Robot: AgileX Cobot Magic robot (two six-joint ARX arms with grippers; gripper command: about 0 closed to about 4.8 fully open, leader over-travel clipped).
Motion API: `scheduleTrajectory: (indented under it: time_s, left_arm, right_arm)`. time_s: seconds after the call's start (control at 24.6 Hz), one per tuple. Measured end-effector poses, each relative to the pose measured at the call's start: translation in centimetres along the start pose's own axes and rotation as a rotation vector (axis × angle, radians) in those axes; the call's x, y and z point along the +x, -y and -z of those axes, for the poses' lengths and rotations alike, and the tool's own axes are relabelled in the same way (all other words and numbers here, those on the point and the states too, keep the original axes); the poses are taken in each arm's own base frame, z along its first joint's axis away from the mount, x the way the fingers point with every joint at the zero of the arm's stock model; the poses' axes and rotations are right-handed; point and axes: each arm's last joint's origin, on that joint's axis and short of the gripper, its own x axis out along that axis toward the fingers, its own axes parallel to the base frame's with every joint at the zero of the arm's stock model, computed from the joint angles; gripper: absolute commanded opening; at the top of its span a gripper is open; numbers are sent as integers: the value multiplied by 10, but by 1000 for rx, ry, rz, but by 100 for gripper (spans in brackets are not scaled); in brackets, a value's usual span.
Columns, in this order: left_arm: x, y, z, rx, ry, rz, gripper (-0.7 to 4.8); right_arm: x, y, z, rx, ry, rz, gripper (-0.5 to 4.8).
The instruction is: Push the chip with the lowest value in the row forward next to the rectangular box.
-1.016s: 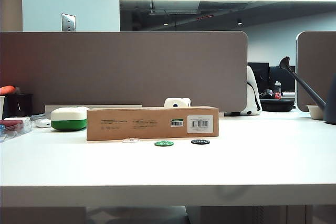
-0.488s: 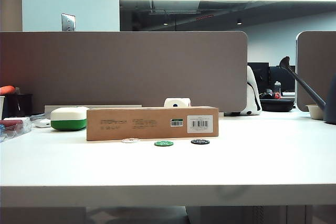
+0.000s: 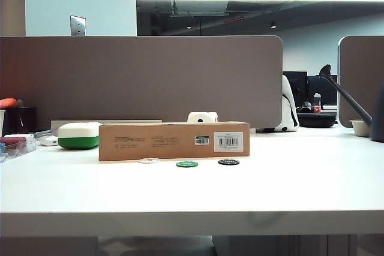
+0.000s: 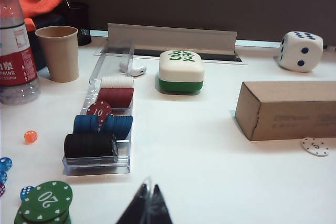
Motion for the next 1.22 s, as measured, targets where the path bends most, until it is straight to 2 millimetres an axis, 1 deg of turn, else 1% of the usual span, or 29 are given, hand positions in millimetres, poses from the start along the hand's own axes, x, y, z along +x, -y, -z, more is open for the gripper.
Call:
scheduleTrajectory:
  time_s: [0.53, 1.22]
  left_arm:
    - [0, 3, 0, 31, 0, 27, -5]
    - [0, 2, 0, 27, 0, 0, -5]
  right_arm:
    - [0, 0, 0, 0, 0, 0, -1]
    - [0, 0, 0, 0, 0, 0, -1]
